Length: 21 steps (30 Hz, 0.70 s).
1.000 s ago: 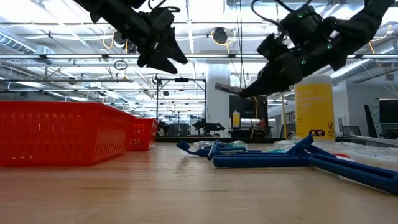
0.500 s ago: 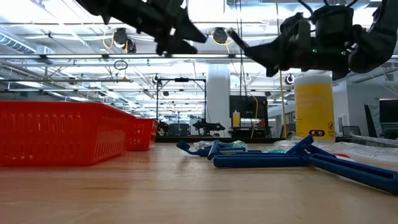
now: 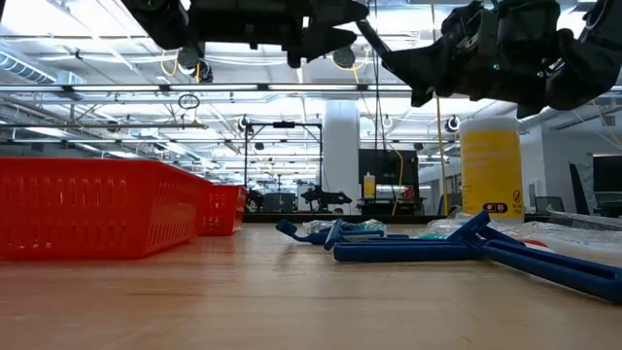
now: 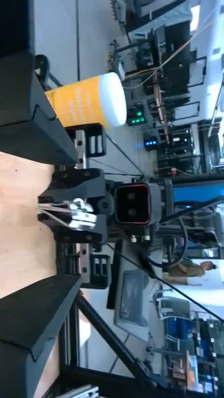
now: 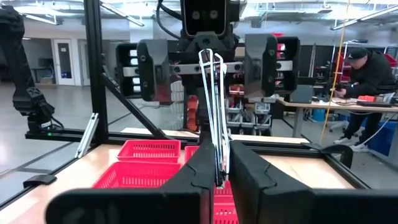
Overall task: Pick & Place Travel size toiletries
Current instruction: Put the silver nail cutter into the top right red basket
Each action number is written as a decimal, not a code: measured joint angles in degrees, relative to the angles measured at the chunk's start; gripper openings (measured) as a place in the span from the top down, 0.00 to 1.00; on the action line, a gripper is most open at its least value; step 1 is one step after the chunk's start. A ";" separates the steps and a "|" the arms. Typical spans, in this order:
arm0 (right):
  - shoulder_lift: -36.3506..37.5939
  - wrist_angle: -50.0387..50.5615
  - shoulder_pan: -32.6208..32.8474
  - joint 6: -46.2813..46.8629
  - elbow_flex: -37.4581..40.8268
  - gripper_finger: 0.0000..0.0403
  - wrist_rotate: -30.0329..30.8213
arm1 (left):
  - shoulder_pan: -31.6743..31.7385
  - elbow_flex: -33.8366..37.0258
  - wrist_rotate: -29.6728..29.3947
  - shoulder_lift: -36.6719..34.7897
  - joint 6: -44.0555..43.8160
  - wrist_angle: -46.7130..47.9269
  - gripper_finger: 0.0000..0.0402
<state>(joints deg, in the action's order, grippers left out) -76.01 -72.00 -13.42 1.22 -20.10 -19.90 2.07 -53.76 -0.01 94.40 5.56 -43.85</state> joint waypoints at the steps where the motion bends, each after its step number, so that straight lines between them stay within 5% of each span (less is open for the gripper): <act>1: 0.00 0.02 0.09 0.03 0.00 0.96 -0.01 | 0.00 0.00 -0.02 0.16 -0.11 0.02 0.26; 21: 0.02 3.75 4.27 -2.33 -3.82 0.96 0.31 | 0.04 0.00 -0.02 0.67 1.36 -2.34 0.27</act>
<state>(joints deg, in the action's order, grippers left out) -75.99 -68.25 -9.15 -1.10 -23.92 -19.59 2.11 -53.76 -0.03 95.07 6.92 -46.19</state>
